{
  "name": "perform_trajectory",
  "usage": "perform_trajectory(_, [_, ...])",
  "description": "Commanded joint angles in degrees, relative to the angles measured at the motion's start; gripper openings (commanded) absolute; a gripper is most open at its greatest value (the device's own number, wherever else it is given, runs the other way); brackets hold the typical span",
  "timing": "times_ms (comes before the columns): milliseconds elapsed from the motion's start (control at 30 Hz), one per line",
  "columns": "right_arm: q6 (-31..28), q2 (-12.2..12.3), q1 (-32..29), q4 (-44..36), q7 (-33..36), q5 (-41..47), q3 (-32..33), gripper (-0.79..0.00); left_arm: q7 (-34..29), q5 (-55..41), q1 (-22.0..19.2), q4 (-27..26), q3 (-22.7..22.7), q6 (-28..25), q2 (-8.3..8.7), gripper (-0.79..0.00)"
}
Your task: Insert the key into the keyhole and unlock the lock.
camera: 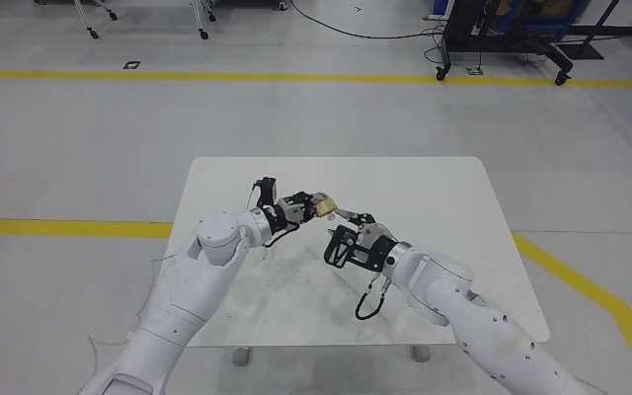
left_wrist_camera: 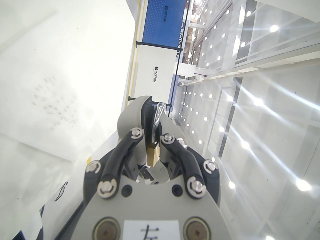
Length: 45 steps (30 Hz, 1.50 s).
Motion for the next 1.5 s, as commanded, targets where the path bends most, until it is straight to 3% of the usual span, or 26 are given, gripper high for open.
perform_trajectory(0, [0.4,-0.2,0.4,0.0,1.4,-1.9,-0.5,-0.483,-0.4,0.1,-0.1,0.1,0.1,0.2,-0.04,-0.785])
perform_trajectory(300, [1.2,-1.3,1.5,-0.2,3.4,-5.0,-1.9,-0.653,-0.9,0.1,-0.2,0.5,0.0,0.5,-0.15,-0.785])
perform_trajectory(600, [0.4,-2.1,1.9,0.2,4.9,-6.1,-2.6,-0.696,-1.1,0.1,-0.1,0.5,-0.2,0.6,-0.23,-0.785])
perform_trajectory(633, [0.4,-2.2,2.0,0.3,5.1,-5.9,-2.5,-0.714,-1.2,0.2,-0.1,0.5,-0.2,0.6,-0.24,-0.785])
perform_trajectory(667, [0.5,-2.3,2.1,0.5,5.2,-5.6,-2.5,-0.785,-1.2,0.2,-0.1,0.5,-0.2,0.5,-0.25,-0.785])
perform_trajectory(867, [0.7,-2.7,1.7,0.9,3.8,-2.8,-1.2,-0.785,-2.2,0.9,-0.2,0.5,-0.2,-0.1,-0.24,-0.785])
perform_trajectory(1033, [0.0,-2.9,0.5,2.4,1.6,5.9,1.6,-0.785,-2.9,1.8,0.1,-0.1,-0.5,-1.5,-0.14,-0.785])
perform_trajectory(1233, [-2.8,-3.3,-0.9,7.7,-2.5,26.8,6.6,-0.785,-4.9,3.4,0.4,-0.5,-0.4,-3.4,0.04,-0.785])
perform_trajectory(1467, [-7.7,-3.5,-2.8,12.1,-9.3,41.6,10.0,-0.785,-5.0,3.9,0.7,-0.8,-0.7,-4.5,0.08,-0.785])
